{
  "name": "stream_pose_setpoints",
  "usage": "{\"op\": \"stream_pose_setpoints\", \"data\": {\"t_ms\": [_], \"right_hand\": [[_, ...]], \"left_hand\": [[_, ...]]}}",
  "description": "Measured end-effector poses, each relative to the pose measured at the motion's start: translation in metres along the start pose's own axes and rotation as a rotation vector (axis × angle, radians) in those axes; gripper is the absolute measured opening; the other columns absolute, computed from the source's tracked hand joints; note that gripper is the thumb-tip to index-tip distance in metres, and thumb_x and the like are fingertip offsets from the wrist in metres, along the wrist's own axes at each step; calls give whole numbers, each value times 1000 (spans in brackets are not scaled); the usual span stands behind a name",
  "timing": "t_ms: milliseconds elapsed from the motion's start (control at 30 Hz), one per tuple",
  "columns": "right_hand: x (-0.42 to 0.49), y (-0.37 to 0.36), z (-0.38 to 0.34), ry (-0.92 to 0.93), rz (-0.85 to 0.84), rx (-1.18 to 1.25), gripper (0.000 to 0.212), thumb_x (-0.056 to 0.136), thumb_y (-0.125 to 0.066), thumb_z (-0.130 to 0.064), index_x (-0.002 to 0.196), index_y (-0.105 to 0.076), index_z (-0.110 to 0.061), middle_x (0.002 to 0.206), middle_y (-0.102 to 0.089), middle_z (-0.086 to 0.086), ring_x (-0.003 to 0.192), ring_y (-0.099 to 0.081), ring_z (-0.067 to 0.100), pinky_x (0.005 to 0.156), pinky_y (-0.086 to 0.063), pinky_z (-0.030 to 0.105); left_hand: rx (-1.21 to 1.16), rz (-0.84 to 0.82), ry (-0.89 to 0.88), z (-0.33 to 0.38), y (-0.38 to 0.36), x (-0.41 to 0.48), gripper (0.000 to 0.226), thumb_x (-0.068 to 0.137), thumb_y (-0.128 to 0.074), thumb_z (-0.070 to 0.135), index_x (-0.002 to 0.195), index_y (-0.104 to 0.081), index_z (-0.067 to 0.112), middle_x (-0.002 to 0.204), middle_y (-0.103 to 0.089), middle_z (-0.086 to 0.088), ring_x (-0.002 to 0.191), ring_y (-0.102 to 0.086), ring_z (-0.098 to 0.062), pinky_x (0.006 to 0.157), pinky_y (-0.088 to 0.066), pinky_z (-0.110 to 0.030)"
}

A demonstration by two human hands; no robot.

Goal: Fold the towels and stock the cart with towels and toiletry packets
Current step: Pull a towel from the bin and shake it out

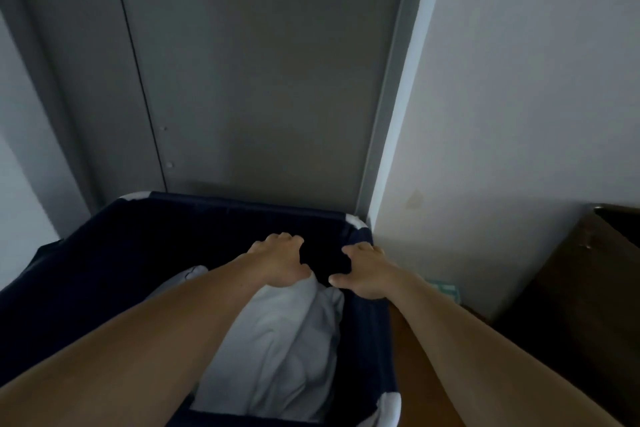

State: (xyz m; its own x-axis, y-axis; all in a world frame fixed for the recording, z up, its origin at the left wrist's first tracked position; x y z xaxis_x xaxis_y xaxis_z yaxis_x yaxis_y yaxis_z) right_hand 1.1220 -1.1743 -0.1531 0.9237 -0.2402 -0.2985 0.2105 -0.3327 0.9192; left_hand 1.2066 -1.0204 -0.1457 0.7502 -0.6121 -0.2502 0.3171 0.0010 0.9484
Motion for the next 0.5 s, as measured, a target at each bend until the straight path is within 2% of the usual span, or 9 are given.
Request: {"op": "stream_pose_setpoints", "data": {"t_ms": [200,300,367,500], "right_hand": [[90,-27,-7,84,-117,29,86,93,-56,-57,158,-16,-19,164,-16,7,149,-16,33,118,-25,53],[122,-54,-15,86,-204,52,85,91,-57,-58,158,-20,-21,160,-23,7,146,-22,31,116,-29,50],[145,-74,-20,81,-269,53,91,90,-56,-61,159,-13,-20,163,-17,6,147,-19,29,118,-26,48],[194,-115,-27,63,-324,17,107,83,-61,-69,160,-3,-21,166,-8,7,150,-14,30,120,-22,47]], "left_hand": [[-58,-69,148,-47,-26,56,74,90,-52,50,153,-27,21,153,-36,-6,136,-38,-26,110,-37,-45],[-96,-120,185,-72,-50,76,64,88,-53,50,146,-39,26,144,-45,-4,128,-45,-25,106,-40,-46],[-117,-142,211,-93,-65,91,64,89,-52,51,145,-39,26,143,-46,-3,126,-46,-25,105,-41,-45],[-188,-201,241,-140,-105,126,69,92,-53,51,150,-32,19,151,-38,-8,136,-38,-28,112,-35,-44]]}}
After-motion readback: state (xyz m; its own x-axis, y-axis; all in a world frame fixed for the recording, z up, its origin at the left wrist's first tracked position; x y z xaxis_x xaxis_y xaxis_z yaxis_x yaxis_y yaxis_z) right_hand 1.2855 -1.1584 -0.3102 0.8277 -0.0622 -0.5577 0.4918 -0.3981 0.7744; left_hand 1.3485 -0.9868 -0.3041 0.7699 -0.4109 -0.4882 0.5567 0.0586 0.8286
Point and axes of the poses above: each hand's wrist, its own x-axis towards the middle knuckle, its own y-axis out of the back of the hand, z = x × y, the point moved 5 cm from there along x, towards the middle knuckle
